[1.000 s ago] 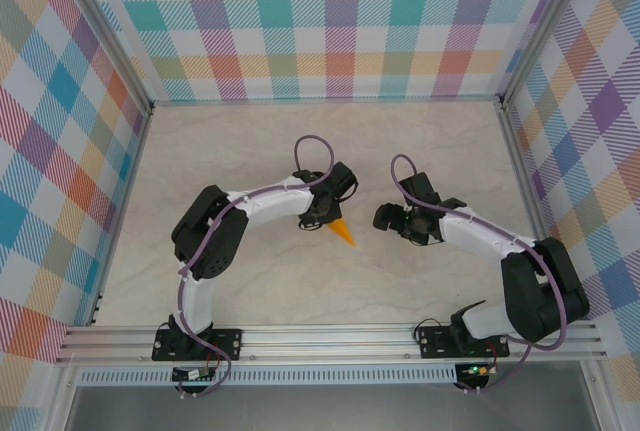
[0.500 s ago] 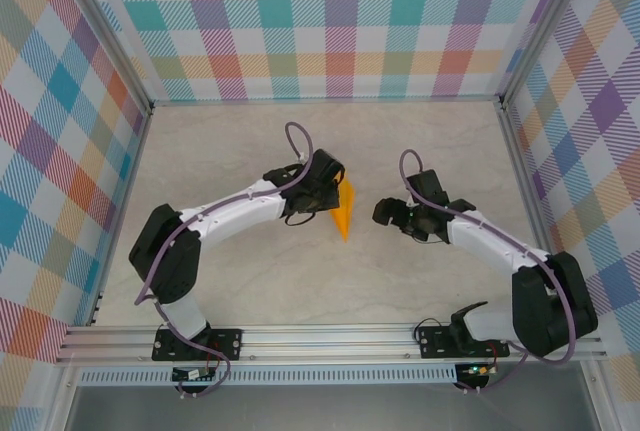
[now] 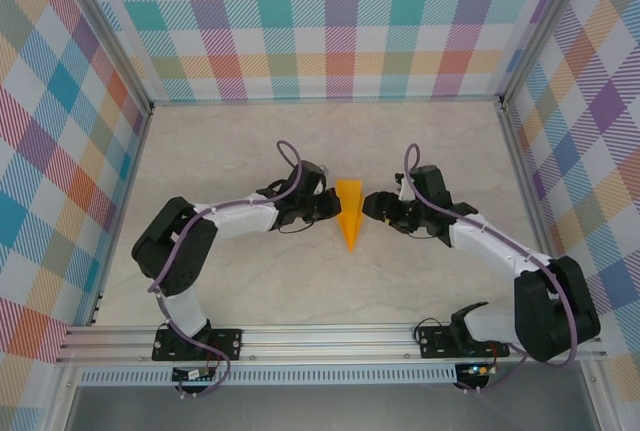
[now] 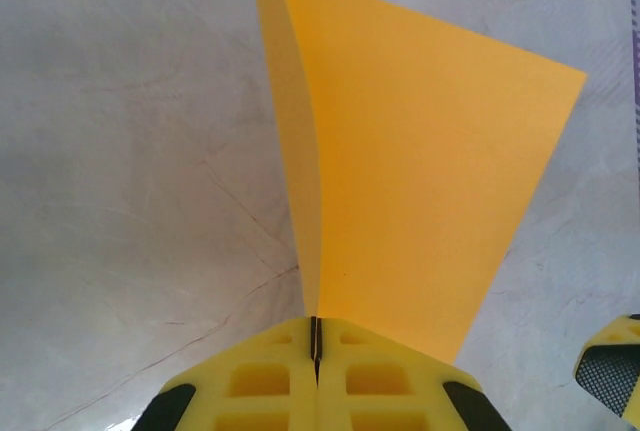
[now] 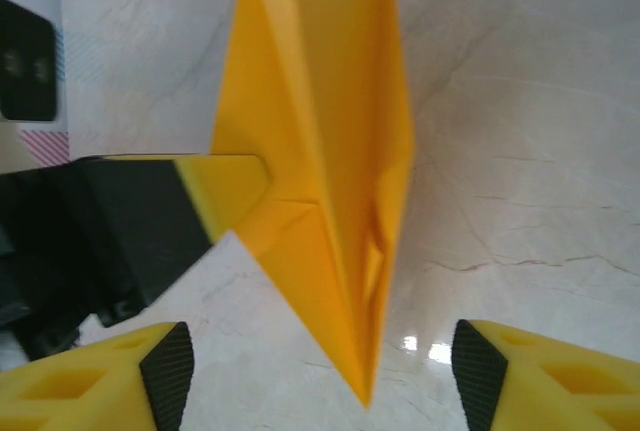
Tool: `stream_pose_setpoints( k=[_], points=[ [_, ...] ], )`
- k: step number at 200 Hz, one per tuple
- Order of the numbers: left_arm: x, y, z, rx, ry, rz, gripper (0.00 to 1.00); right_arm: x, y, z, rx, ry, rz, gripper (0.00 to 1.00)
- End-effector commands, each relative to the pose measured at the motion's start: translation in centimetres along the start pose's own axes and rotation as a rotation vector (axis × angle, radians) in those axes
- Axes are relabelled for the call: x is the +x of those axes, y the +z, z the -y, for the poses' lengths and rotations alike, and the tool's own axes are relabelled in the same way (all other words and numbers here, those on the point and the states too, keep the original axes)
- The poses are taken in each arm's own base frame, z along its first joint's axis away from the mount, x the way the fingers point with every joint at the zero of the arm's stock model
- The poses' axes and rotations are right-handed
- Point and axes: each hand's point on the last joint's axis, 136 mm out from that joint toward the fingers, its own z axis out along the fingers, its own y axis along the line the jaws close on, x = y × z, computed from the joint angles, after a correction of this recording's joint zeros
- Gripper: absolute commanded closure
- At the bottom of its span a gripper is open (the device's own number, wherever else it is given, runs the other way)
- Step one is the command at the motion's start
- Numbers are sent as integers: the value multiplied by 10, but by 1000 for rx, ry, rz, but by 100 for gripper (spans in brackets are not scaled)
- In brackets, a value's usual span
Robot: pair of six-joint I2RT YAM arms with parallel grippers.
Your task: Fold a paper plane with a square sheet of paper (pick it up from the middle)
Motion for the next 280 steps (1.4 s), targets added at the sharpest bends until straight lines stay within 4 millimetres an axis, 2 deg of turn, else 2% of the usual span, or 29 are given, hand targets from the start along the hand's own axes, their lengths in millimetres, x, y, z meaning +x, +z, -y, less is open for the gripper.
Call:
stream_pose_setpoints(
  k=[1,31,87,195,227,280],
  points=[
    [0,9,3,94,-51,6,100,7,10,-15,-89,-1,-51,33],
    [6,13,-5,115,-72,-12,100,11,21,-11,-75,-3,-78,38],
    [16,14,-19,84,-79,-42,100,9,44,-15,-66,-18,-134,42],
    [22,18,-41,11,-99,-42,100,11,75,14,18,2,-179,41],
    [23,17,-47,-13,-108,-38,100,13,78,16,23,11,-191,41],
    [22,11,-47,-34,-102,-38,87,7,64,-1,-10,-17,-165,41]
  ],
)
